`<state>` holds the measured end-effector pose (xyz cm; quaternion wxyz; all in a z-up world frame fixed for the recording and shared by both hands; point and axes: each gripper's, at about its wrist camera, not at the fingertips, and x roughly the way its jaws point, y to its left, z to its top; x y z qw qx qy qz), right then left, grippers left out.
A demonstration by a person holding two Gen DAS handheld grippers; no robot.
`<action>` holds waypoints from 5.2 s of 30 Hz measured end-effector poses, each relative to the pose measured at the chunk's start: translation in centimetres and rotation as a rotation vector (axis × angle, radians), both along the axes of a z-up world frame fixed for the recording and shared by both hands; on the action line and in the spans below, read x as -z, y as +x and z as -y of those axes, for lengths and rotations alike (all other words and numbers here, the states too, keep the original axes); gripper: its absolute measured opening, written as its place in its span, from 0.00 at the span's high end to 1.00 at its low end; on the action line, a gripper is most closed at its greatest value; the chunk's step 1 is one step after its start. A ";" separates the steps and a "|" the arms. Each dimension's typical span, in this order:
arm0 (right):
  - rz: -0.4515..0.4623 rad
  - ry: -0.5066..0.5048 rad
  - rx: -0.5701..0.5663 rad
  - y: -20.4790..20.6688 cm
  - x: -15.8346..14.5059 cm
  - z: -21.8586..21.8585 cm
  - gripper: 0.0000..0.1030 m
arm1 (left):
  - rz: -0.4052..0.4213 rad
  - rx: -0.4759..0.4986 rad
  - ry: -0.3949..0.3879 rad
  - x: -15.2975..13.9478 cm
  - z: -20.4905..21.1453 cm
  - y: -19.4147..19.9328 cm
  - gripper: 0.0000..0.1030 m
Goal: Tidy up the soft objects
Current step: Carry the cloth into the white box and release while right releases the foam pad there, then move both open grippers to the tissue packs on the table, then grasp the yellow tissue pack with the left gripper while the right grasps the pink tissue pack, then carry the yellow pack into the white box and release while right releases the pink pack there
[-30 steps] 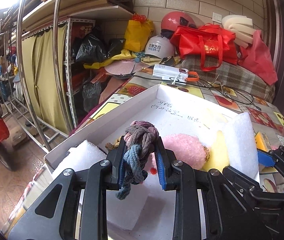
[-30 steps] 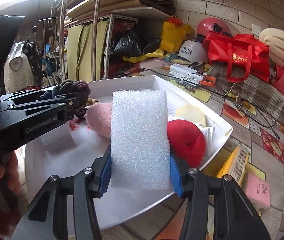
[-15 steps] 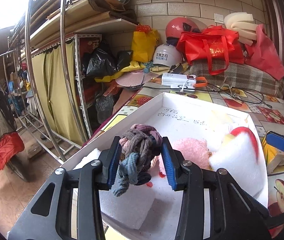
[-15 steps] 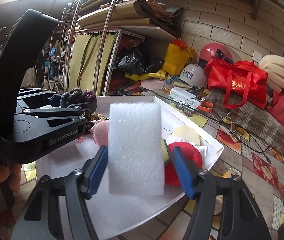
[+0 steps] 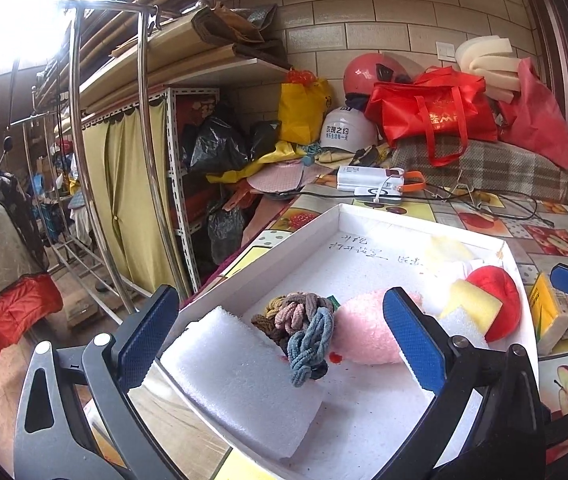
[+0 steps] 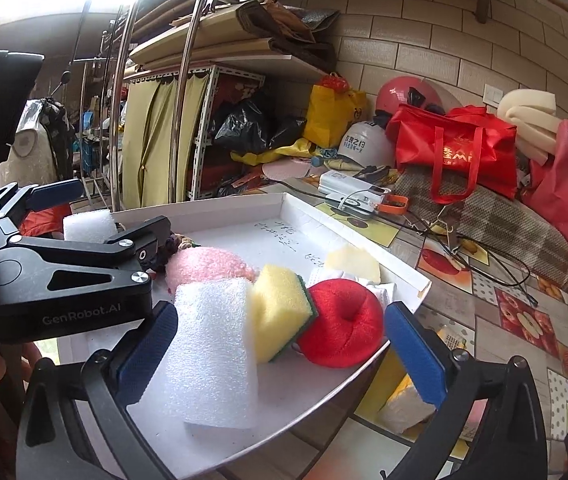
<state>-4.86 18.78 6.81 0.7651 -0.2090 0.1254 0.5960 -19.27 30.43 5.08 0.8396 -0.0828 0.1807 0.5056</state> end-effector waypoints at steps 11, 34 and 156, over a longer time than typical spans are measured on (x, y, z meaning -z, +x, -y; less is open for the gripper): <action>-0.100 0.096 0.157 3.7 -0.6 3.4 0.00 | 0.047 0.019 0.034 -0.4 1.3 -0.5 0.00; -0.219 -0.319 0.345 14.5 4.0 3.7 0.22 | -0.049 0.418 -0.058 -0.3 11.7 9.6 0.00; -0.131 -0.143 0.053 3.3 1.2 -2.9 0.29 | -0.068 0.198 -0.193 1.1 -1.4 2.7 0.77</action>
